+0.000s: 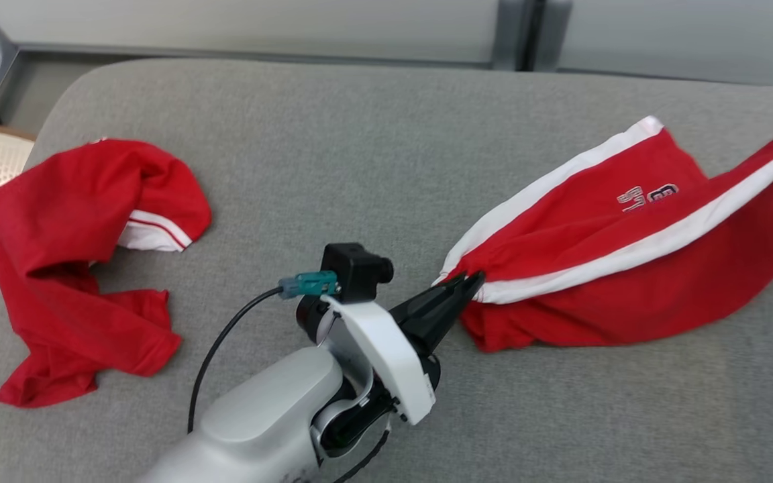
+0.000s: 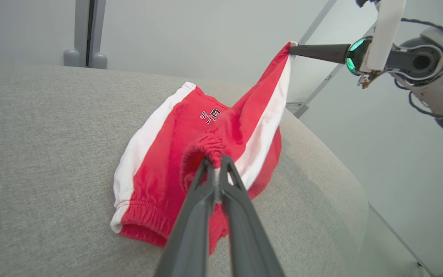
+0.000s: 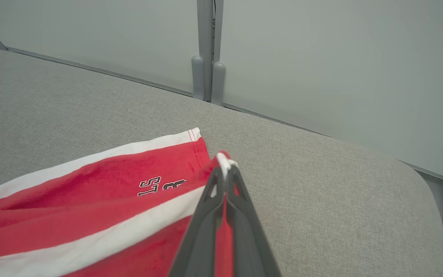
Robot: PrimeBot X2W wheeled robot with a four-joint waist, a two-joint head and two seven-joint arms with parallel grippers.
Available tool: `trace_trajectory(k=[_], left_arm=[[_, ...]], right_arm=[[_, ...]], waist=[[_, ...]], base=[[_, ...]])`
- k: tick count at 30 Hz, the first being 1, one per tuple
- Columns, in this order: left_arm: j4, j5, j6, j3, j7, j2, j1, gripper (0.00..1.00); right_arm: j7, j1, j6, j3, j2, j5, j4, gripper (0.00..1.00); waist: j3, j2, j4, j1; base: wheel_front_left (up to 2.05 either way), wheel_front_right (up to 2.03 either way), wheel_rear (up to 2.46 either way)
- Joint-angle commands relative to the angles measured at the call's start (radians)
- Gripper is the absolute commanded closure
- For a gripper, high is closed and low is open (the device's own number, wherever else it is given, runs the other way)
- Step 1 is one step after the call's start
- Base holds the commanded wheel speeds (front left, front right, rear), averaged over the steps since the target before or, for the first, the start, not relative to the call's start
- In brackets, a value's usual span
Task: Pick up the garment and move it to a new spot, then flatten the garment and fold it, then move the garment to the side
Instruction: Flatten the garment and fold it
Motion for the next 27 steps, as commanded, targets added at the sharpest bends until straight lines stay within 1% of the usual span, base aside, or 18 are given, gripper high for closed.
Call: trace_trajectory(k=[1, 4, 12, 21, 27], left_arm=[[0.018, -0.010, 0.000, 0.005, -0.003, -0.012, -0.027, 1.00], [0.033, -0.032, -0.001, 0.000, -0.002, -0.039, -0.059, 1.00], [0.062, -0.061, -0.001, -0.044, -0.031, -0.074, -0.126, 1.00], [0.089, -0.107, -0.001, -0.083, -0.070, -0.092, -0.170, 1.00], [0.103, -0.129, -0.001, -0.099, -0.084, -0.099, -0.181, 1.00]], right_arm=[[0.002, -0.037, -0.002, 0.007, 0.005, -0.018, 0.019, 1.00], [0.000, -0.097, -0.002, 0.031, 0.005, -0.042, 0.051, 1.00], [-0.040, -0.229, -0.002, 0.081, 0.013, -0.085, 0.171, 1.00], [-0.102, -0.309, -0.002, 0.130, 0.040, -0.096, 0.298, 1.00], [-0.135, -0.337, -0.002, 0.156, 0.044, -0.088, 0.353, 1.00]], waist=[[0.055, 0.0000, 0.045, 0.0000], [0.095, 0.0000, 0.068, 0.0000], [0.171, 0.0000, 0.116, 0.0000], [0.207, 0.0000, 0.144, 0.0000], [0.219, 0.0000, 0.154, 0.0000]], base=[[0.00, 0.00, 0.00], [0.00, 0.00, 0.00], [0.00, 0.00, 0.00], [0.00, 0.00, 0.00], [0.00, 0.00, 0.00]])
